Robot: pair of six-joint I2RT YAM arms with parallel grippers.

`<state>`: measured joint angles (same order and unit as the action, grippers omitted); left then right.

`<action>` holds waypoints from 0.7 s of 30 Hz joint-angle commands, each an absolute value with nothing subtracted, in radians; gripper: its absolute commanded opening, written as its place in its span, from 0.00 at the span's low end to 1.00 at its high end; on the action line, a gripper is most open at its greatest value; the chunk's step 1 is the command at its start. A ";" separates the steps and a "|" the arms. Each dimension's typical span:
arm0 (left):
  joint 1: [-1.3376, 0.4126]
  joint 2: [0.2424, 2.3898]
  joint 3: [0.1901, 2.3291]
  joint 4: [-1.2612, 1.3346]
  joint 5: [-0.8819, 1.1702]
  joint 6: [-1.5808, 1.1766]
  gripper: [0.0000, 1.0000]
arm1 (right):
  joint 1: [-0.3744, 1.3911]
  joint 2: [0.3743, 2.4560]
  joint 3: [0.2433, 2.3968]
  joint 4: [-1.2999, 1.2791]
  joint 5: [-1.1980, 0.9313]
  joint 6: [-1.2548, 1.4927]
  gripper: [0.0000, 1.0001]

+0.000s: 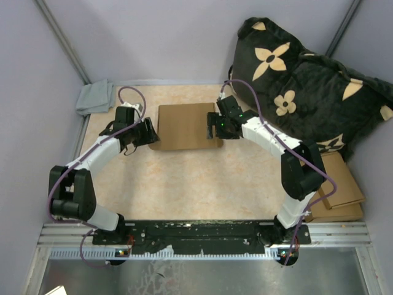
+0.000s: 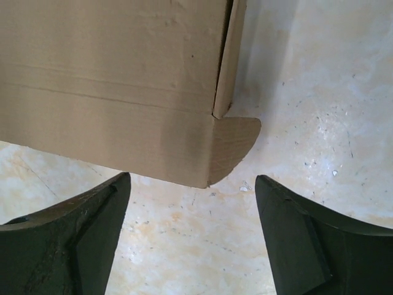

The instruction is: Fold the paper box

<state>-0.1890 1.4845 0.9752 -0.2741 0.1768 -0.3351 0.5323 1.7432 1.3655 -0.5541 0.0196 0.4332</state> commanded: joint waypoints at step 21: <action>-0.267 1.629 1.081 -0.320 0.091 -0.294 0.85 | 0.595 1.905 1.500 -0.524 0.093 0.481 0.82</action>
<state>-0.2512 1.6016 1.0397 -0.3145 0.1112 -0.2916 0.5869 1.9091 1.4364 -0.5243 0.0715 0.4923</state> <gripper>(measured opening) 0.852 0.818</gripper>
